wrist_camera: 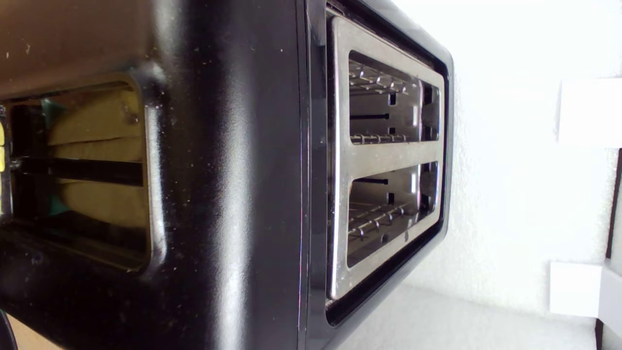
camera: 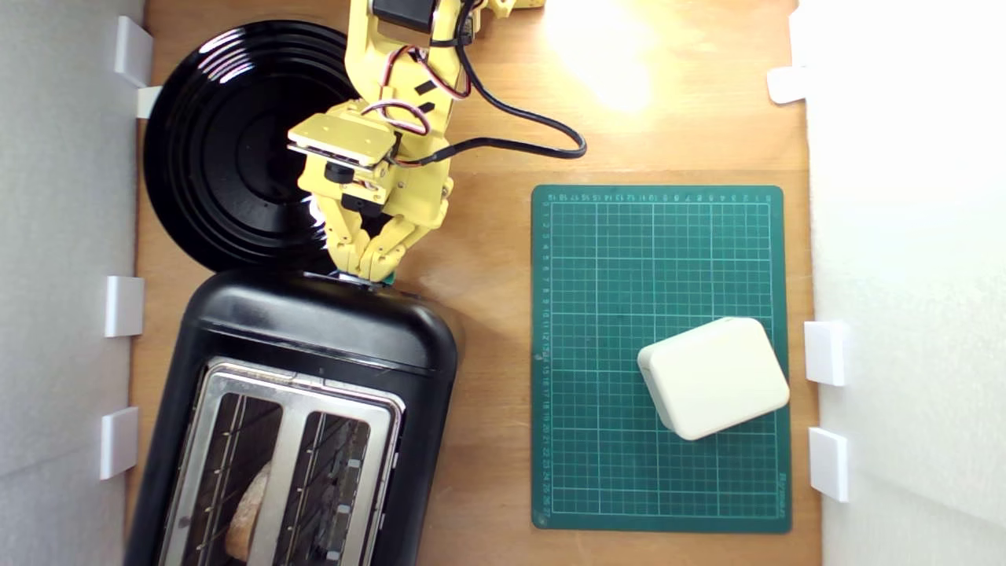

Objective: Start toaster

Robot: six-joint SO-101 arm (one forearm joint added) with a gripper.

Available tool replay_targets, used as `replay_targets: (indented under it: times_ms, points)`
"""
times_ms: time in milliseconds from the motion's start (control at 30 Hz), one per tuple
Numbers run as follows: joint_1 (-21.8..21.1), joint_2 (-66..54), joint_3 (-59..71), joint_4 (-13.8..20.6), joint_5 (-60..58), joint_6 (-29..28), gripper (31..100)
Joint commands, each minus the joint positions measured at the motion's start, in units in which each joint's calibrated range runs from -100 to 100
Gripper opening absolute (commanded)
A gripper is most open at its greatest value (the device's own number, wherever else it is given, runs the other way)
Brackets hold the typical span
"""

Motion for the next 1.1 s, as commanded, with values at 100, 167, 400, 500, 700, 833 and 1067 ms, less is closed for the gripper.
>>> replay_targets:
  times_ms: [100, 167, 400, 500, 700, 833, 1067]
  points:
    - [-0.2, 7.5, 0.6, -1.5, -0.1, -0.2, 31.4]
    - [-0.2, 9.0, 0.2, -3.7, -0.2, 0.2, 31.4]
    - [-0.5, 16.0, -2.7, -4.8, -0.2, -0.2, 31.4]
    - [-0.6, 18.8, -2.7, -4.4, -0.9, -0.2, 31.4]
    - [-1.0, 22.6, -1.5, -4.8, -4.2, 0.2, 31.4]
    - [-0.8, 24.1, -0.8, -4.9, -5.6, 0.3, 31.4]
    - [-0.7, 24.4, -0.7, -4.9, -5.9, 0.3, 31.5]
